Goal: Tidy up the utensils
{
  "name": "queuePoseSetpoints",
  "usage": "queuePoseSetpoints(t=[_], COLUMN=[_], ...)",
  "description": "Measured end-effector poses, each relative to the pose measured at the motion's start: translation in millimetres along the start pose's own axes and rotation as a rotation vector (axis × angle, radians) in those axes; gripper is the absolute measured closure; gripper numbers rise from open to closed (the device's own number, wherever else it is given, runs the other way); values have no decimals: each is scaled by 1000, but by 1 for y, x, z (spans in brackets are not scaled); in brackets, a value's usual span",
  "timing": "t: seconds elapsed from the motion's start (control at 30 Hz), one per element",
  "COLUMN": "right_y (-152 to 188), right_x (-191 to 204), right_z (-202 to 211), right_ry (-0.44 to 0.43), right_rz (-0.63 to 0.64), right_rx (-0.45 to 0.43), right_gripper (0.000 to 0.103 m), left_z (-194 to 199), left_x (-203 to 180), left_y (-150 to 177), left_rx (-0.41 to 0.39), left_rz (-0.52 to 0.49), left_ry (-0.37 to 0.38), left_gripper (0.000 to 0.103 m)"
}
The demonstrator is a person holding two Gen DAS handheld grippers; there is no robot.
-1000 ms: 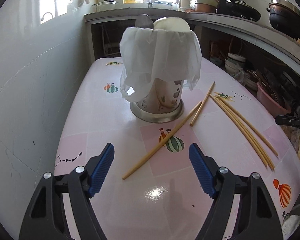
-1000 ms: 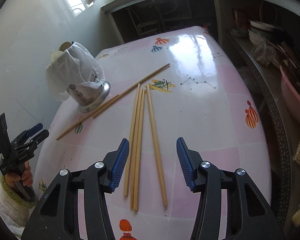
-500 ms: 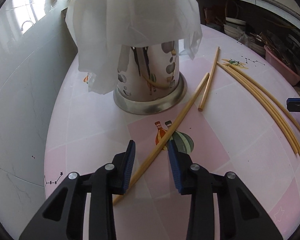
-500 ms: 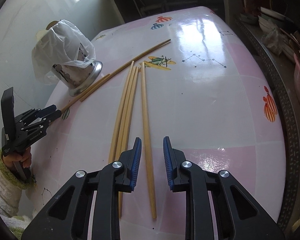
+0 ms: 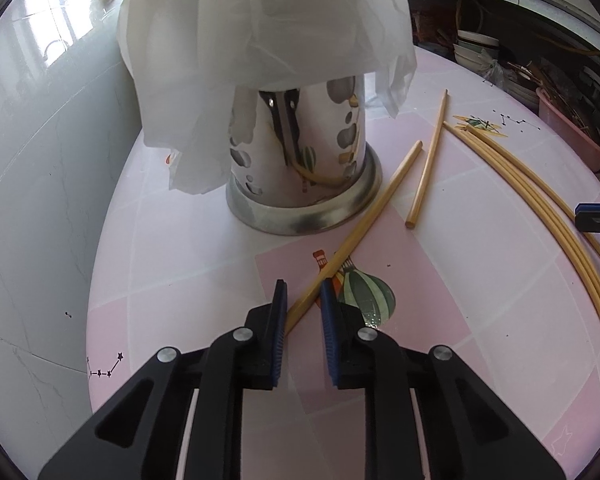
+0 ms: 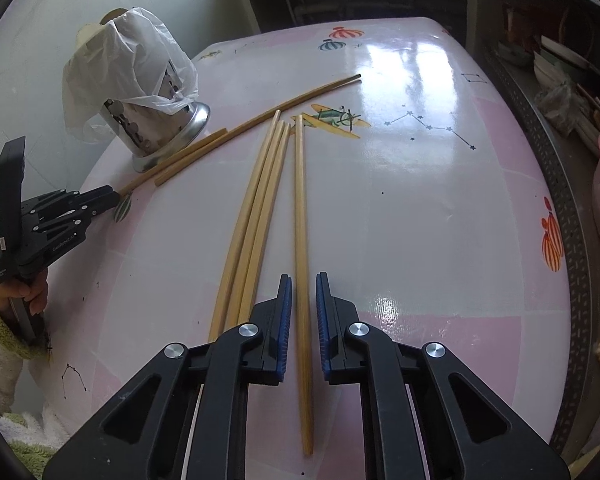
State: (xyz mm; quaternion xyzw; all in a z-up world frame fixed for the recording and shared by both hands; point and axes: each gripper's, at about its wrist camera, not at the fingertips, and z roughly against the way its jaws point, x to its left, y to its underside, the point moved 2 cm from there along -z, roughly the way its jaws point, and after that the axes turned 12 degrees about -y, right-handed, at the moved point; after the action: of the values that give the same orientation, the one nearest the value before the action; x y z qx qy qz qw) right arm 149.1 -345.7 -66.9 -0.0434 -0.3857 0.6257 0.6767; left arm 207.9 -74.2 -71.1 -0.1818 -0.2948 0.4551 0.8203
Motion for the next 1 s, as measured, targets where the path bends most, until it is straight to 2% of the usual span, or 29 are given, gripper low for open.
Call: queuePoseSetpoints(t=[0.4,1.0], right_y=[7,57], right_x=[-6,11], right_z=[6,31], right_ry=[-43,-82], right_rz=[-78,-143], right_rx=[5,78], right_gripper=[98,98], left_z=[14,63], left_x=[-1,7], left_y=[9,80], left_rx=[18,171], left_rz=[15,179], left_ry=[37,161], left_gripper=[94,96])
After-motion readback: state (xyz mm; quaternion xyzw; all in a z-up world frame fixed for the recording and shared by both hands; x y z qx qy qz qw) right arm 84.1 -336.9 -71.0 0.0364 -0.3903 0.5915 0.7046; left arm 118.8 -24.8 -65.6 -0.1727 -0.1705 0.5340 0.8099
